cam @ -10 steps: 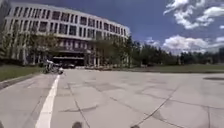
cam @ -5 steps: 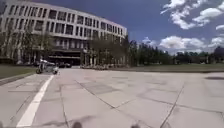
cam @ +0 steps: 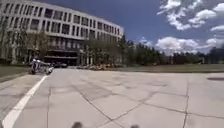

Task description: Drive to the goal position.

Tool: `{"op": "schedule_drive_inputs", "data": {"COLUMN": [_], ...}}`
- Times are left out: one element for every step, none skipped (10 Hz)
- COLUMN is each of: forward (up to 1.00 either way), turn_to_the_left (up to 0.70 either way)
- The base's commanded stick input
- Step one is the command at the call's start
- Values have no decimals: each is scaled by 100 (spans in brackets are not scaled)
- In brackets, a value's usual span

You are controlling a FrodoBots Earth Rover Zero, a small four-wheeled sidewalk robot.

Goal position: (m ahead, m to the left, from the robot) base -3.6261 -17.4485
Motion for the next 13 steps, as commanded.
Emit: {"op": "schedule_drive_inputs", "data": {"forward": [70, 70, 70, 70, 70, 70, 70, 70, 70, 70, 70, 70, 70], "turn_to_the_left": [-31, -31, -31, -31, -31, -31, -31, -31, -31, -31, -31, -31, -31]}}
